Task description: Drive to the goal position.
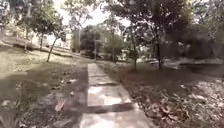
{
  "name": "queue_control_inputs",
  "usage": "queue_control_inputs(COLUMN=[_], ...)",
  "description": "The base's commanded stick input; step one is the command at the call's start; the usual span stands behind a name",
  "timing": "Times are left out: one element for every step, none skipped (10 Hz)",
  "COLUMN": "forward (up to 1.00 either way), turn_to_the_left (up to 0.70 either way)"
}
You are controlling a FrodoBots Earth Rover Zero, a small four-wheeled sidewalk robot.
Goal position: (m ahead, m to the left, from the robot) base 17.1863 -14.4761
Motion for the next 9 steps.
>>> queue_control_inputs(forward=[0.0, 0.0, 0.0, 0.0, 0.0, 0.0, 0.31, 0.88, 0.89], turn_to_the_left=[1.0, 0.84, 0.26, 0.0, 0.0, 0.0, 0.0, 0.0, 0.05])
